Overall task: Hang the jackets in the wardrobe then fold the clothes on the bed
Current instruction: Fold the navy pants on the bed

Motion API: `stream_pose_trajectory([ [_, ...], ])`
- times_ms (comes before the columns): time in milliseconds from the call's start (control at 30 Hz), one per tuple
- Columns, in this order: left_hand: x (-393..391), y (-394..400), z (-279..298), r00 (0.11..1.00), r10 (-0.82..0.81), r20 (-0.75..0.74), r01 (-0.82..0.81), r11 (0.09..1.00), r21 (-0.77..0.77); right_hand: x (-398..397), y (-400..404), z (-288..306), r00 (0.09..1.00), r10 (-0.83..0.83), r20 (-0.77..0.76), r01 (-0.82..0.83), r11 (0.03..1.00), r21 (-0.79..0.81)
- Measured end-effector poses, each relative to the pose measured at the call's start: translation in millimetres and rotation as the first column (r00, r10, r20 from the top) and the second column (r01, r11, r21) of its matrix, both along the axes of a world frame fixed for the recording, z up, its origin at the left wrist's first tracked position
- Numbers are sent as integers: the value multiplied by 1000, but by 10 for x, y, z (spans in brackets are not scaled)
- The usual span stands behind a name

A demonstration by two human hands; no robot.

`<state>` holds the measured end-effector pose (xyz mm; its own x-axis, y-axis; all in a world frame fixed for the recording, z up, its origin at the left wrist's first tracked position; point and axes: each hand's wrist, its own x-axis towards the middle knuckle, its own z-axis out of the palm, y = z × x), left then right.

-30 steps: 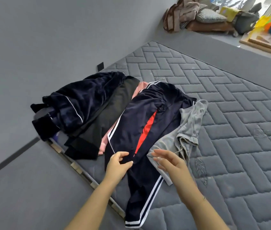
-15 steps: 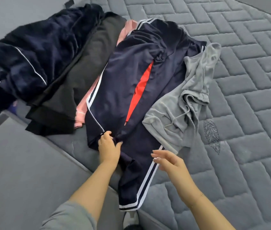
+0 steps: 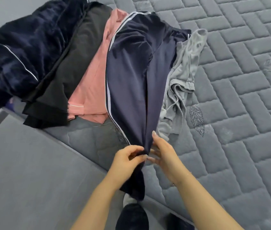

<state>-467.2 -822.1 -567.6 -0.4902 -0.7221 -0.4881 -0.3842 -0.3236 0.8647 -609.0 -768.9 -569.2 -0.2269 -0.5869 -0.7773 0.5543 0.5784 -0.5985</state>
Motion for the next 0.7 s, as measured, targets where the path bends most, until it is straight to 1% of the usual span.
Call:
stream_pose_trajectory([
  [33,-36,106,91,998,-62,-25,62,998,8,-27,-40,66,1000,-20,15,21,1000,-19],
  [67,-48,211,153,991,-126,-34,126,992,-1,-57,-66,119,1000,-24,-3,24,999,-33],
  [133,-13,396,213,976,-216,-16,214,973,-82,-130,-79,184,990,15,-137,-17,1000,-10],
  [167,28,473,226,976,-216,-18,212,970,-116,-158,-56,205,977,32,-211,-30,999,14],
  [200,83,534,226,984,-172,-39,167,981,-100,-183,-15,224,965,36,-261,-30,999,27],
  [233,136,575,245,992,-83,-92,81,996,-22,-207,37,252,959,25,-283,-22,1000,17],
  [267,180,599,243,991,36,-131,-23,995,98,-235,98,283,953,25,-302,-28,1000,-3],
  [300,219,606,220,977,158,-140,-129,972,199,-270,166,312,948,31,-316,-43,999,-31],
  [333,242,600,193,960,255,-117,-219,941,258,-310,239,346,945,35,-325,-57,997,-57],
  [400,204,562,153,927,366,-81,-321,887,332,-415,408,409,945,-13,-326,-24,994,-108],
  [500,-77,503,139,883,461,-93,-379,814,440,-620,722,508,928,-127,-349,63,980,-188],
  [567,-379,500,140,841,533,-93,-406,735,542,-804,988,590,907,-152,-393,65,972,-224],
  [633,-730,550,159,813,575,-97,-381,650,657,-1025,1299,711,895,-161,-416,62,968,-242],
  [700,-1094,675,146,816,568,-102,-335,610,718,-1268,1671,788,899,-155,-409,57,968,-243],
])
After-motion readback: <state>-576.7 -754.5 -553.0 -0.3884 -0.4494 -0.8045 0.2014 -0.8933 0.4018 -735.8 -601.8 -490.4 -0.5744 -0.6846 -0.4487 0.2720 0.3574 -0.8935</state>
